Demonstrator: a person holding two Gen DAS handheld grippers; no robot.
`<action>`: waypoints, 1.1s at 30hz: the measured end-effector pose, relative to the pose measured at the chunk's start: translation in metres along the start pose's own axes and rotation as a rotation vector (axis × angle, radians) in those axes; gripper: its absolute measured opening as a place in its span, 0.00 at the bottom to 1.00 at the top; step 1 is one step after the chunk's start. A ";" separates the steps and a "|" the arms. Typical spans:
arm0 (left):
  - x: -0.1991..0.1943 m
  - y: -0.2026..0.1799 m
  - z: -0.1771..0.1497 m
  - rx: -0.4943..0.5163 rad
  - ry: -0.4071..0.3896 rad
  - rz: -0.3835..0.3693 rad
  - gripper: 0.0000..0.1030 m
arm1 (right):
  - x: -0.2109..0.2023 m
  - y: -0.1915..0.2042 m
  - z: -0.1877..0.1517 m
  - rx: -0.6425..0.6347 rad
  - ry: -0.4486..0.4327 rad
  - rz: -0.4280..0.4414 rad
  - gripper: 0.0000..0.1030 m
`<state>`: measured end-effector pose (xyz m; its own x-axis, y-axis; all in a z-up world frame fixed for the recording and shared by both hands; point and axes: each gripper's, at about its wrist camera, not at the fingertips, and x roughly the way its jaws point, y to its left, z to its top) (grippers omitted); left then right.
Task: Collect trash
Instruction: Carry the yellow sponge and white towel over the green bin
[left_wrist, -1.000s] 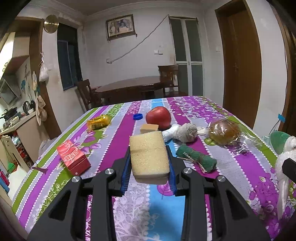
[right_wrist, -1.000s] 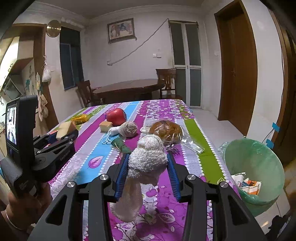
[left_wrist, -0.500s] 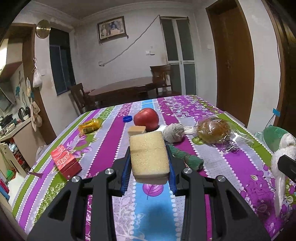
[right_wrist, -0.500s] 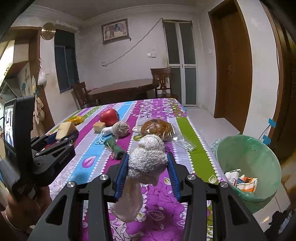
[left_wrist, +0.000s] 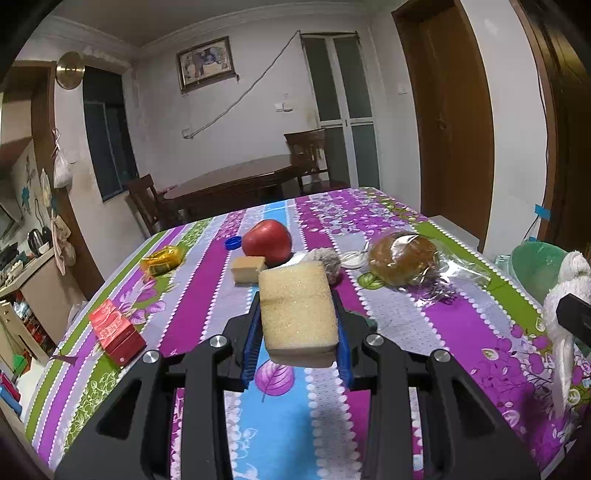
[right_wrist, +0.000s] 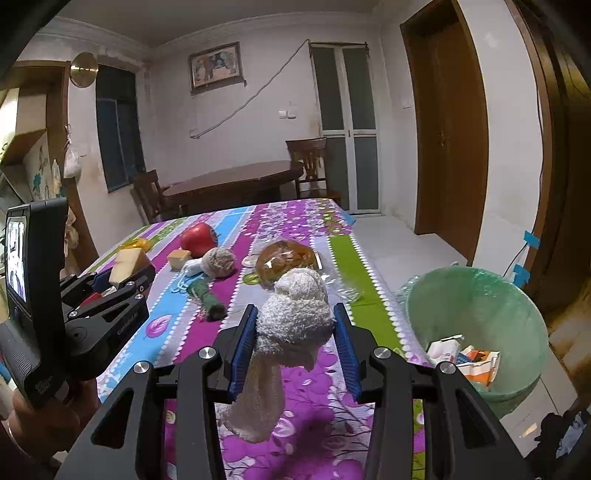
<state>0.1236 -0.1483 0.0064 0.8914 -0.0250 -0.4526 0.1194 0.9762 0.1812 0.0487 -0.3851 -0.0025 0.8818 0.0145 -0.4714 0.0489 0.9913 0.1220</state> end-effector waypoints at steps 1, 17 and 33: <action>0.000 -0.003 0.001 0.003 -0.002 -0.004 0.31 | -0.001 -0.003 0.000 0.004 -0.003 -0.007 0.41; -0.001 -0.055 0.015 0.074 -0.029 -0.068 0.31 | -0.020 -0.058 0.012 0.031 -0.058 -0.114 0.41; 0.004 -0.128 0.043 0.159 -0.071 -0.161 0.31 | -0.036 -0.123 0.037 0.019 -0.069 -0.239 0.42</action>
<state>0.1310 -0.2828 0.0189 0.8829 -0.1986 -0.4255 0.3254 0.9121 0.2495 0.0287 -0.5119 0.0318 0.8743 -0.2293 -0.4278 0.2677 0.9630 0.0310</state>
